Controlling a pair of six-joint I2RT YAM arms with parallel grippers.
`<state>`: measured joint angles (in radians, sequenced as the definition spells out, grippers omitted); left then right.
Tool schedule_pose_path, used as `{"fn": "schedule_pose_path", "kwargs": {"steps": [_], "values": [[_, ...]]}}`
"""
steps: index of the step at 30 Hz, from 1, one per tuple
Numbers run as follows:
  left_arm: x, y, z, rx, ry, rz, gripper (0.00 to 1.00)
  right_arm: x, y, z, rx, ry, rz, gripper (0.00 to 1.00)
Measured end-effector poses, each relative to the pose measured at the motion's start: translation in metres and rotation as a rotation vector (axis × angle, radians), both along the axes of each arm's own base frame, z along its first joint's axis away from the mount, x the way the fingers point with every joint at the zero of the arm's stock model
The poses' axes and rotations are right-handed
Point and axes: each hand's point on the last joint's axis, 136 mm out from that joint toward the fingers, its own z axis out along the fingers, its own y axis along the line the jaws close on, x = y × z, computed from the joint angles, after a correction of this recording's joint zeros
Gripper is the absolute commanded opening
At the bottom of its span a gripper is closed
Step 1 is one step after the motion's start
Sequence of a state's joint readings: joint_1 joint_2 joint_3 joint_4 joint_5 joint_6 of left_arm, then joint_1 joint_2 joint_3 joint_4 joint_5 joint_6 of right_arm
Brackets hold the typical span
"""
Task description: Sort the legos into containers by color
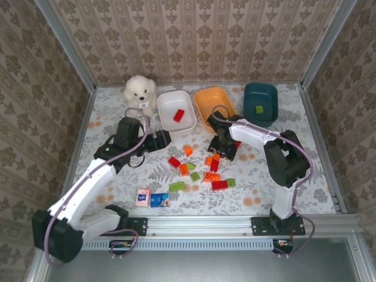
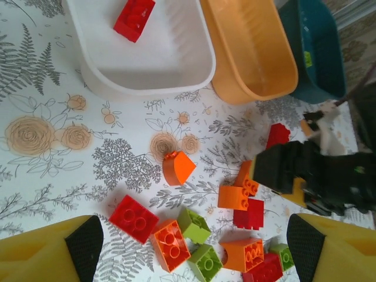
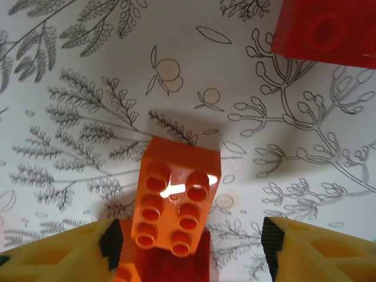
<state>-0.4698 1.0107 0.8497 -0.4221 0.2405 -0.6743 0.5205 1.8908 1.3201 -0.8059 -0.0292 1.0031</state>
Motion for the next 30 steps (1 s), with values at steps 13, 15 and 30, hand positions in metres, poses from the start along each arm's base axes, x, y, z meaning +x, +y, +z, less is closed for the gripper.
{"fn": "schedule_pose_path", "kwargs": {"steps": [13,15,30], "values": [[-0.025,0.017,-0.009,-0.018,0.021,0.048,0.84,0.011,0.007,-0.018,0.006,0.011,-0.070,0.24],[-0.025,0.016,-0.009,-0.020,0.024,0.046,0.84,0.013,0.006,-0.016,-0.002,0.002,-0.067,0.24],[-0.007,0.005,-0.019,0.009,0.085,0.037,0.84,0.150,-0.010,0.141,-0.030,-0.473,0.065,0.25]]}}
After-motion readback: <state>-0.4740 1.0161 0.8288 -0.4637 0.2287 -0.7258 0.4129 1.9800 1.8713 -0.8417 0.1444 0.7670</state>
